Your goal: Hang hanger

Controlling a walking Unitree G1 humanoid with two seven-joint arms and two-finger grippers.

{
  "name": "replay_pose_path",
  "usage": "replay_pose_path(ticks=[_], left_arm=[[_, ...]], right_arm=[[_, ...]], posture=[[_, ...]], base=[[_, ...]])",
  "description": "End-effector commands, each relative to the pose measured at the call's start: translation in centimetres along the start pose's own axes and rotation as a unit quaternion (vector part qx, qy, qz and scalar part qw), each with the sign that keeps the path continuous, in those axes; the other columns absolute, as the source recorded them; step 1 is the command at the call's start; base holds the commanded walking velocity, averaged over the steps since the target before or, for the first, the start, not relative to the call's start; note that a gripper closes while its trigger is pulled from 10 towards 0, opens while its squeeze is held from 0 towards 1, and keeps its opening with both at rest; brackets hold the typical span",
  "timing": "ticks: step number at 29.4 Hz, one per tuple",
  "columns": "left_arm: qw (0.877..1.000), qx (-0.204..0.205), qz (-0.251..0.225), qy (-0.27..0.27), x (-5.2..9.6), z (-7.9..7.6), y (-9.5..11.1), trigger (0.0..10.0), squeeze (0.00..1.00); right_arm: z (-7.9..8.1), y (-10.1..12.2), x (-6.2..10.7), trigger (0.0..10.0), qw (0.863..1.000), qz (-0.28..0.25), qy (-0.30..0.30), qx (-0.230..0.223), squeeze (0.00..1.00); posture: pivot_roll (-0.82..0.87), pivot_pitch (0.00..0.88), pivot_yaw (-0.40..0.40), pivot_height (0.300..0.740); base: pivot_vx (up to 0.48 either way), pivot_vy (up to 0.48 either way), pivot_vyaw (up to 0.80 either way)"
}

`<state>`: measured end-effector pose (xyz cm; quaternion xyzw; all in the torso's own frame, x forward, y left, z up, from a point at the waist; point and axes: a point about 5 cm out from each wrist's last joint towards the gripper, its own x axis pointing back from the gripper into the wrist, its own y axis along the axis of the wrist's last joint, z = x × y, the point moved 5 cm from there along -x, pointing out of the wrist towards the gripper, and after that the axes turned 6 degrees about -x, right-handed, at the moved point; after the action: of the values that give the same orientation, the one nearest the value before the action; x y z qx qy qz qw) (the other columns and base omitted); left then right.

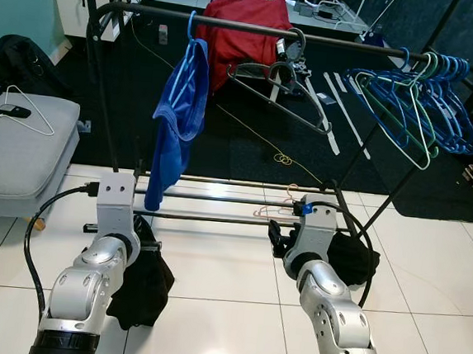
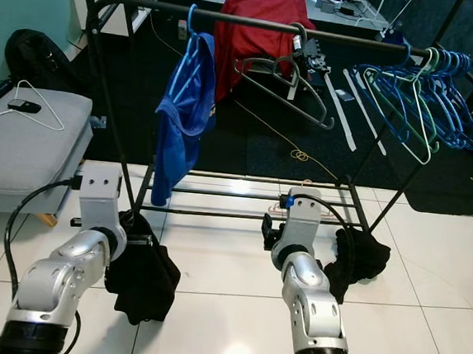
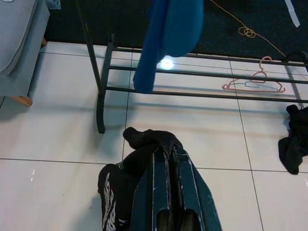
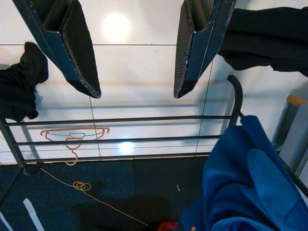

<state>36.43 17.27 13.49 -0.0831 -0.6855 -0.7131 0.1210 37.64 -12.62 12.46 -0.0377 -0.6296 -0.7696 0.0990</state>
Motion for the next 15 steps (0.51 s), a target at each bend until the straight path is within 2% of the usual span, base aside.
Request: replay_pose_path(ticks=[1, 9, 11, 15], left_arm=[[1.0, 0.006, 0.0, -0.002, 0.07, -0.36, -0.07, 10.0, 0.0], [1.0, 0.006, 0.005, -0.006, -0.12, -0.43, -0.14, 10.0, 0.0], [1.0, -0.013, 0.005, -0.005, -0.14, -0.46, -0.15, 10.0, 0.0], [1.0, -0.017, -0.001, -0.008, -0.18, -0.51, 0.03, 10.0, 0.0]], right_arm=[[-0.5, -0.29, 0.2, 10.0, 1.0, 0.004, -0.008, 0.0, 0.0], [-0.51, -0.1, 0.14, 10.0, 1.0, 0.002, -0.008, 0.001, 0.0], [-0.52, 0.09, 0.26, 10.0, 1.0, -0.005, -0.009, -0.005, 0.0], [-0.44, 0.07, 0.27, 10.0, 1.0, -0.005, -0.007, -0.007, 0.0]], posture=[[0.05, 0.175, -0.084, 0.74], [0.05, 0.181, -0.086, 0.74], [0.06, 0.177, -0.083, 0.74], [0.06, 0.189, -0.082, 0.74]], base=[[0.0, 0.0, 0.0], [0.0, 0.0, 0.0], [0.0, 0.0, 0.0], [0.0, 0.0, 0.0]])
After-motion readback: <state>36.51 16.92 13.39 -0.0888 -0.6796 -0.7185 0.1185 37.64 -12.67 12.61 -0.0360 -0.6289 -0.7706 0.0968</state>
